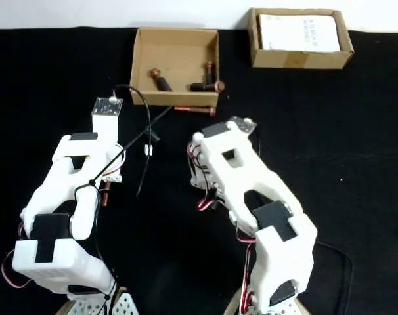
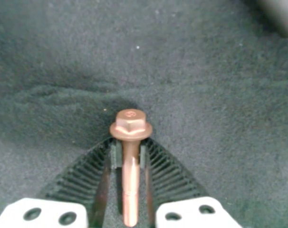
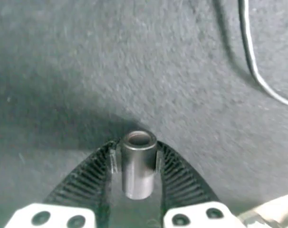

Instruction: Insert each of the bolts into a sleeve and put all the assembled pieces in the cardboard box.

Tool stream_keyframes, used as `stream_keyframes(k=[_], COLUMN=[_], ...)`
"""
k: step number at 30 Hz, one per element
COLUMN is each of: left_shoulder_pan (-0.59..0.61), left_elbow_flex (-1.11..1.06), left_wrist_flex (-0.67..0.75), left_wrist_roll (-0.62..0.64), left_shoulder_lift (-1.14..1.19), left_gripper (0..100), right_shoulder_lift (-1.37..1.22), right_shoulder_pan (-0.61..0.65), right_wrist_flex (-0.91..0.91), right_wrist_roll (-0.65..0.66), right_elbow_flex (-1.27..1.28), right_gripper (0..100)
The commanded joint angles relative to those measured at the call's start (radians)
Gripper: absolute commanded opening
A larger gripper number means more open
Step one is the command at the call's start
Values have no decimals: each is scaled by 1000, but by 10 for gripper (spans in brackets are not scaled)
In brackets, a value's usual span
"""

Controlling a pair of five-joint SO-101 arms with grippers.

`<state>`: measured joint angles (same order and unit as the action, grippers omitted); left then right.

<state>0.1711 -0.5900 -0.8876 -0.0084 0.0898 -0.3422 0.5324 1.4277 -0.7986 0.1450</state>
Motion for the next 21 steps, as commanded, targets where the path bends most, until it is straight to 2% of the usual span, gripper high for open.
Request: stream_keyframes(k=[1,14,19,21], left_shoulder_pan=[2,2,2,2], left_elbow_flex=[33,79,292,386], left_wrist_flex=[9,8,-204,-292], left_wrist_roll=[5,9,6,3], left_shoulder_lift=[-45,2,191,272], left_gripper=[95,94,86,41], right_shoulder_lift=[12,12,12,13], right_shoulder_pan=[-27,-85,-82,-82], right_wrist_flex=[87,101,101,101], right_wrist_roll=[46,86,86,86], right_elbow_flex=[-74,-73,-79,-79], right_gripper=[8,8,8,8])
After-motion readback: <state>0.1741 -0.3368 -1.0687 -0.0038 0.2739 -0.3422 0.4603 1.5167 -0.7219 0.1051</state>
